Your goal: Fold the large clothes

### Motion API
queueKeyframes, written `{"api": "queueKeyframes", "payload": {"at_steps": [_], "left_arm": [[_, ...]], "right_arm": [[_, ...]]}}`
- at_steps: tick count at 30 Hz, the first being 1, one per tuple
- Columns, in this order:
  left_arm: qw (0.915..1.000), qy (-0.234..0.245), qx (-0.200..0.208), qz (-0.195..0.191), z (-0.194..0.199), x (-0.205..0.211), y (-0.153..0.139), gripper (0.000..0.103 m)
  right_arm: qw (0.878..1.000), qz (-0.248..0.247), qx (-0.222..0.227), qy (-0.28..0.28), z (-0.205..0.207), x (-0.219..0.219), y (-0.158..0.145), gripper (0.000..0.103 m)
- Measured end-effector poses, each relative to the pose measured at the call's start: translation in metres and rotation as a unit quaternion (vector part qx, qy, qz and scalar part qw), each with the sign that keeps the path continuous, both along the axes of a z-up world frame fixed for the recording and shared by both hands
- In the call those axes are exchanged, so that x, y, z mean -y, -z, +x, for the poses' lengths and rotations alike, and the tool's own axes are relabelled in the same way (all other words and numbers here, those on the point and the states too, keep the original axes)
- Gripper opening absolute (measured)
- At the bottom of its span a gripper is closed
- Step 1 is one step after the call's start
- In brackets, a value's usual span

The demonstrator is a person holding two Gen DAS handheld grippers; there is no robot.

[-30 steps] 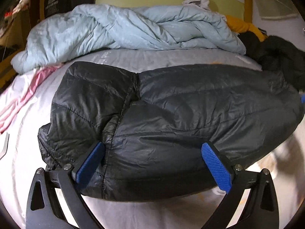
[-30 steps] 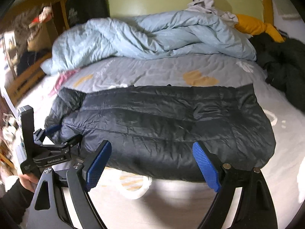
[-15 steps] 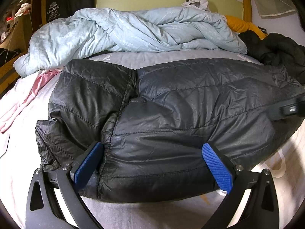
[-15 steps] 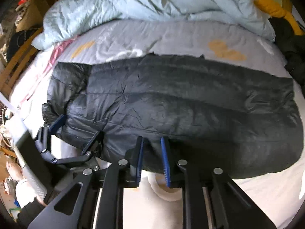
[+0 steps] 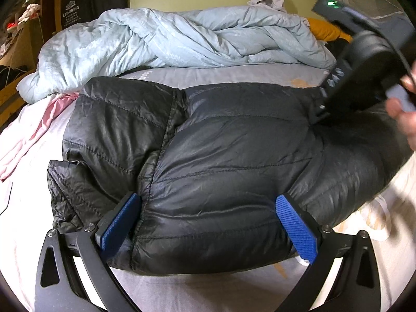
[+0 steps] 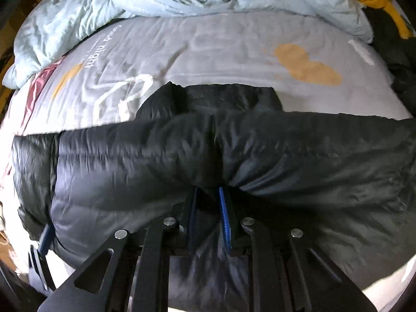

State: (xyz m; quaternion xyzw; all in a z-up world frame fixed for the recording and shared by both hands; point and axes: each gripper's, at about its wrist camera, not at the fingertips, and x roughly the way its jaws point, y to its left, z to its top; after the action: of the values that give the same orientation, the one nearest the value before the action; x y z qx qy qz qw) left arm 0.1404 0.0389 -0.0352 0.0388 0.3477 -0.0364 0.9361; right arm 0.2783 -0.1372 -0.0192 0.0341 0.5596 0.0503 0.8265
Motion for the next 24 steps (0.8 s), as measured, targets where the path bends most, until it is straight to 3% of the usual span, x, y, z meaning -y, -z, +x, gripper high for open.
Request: {"api": "queueKeyframes", "payload": {"at_steps": [6,9,11,15,21,24], "left_arm": [[1.0000,0.001,-0.002,0.002,0.001,0.001,0.001,0.103],[1.0000,0.000,-0.004,0.000,0.001,0.001,0.001,0.103],[1.0000,-0.002,-0.006,0.005,0.002,0.002,0.001,0.103],[0.9998,-0.004,-0.009,0.017,0.004,0.003,0.003,0.103],[0.9998,-0.002,-0.011,0.016,0.003,-0.001,0.005,0.103],[0.9998,-0.003,-0.012,0.017,0.005,0.000,0.005,0.103]], "right_arm": [[0.999,0.021,0.021,0.038,0.031,0.007,-0.003,0.017],[0.999,0.005,0.044,0.020,0.039,0.001,-0.009,0.017],[0.999,0.009,0.034,0.017,0.041,0.002,-0.004,0.017],[0.999,0.007,0.034,0.011,0.024,0.008,0.008,0.017],[0.999,0.028,0.017,-0.014,-0.011,0.011,-0.005,0.017],[0.999,0.007,0.013,-0.030,-0.033,0.005,-0.002,0.017]]}}
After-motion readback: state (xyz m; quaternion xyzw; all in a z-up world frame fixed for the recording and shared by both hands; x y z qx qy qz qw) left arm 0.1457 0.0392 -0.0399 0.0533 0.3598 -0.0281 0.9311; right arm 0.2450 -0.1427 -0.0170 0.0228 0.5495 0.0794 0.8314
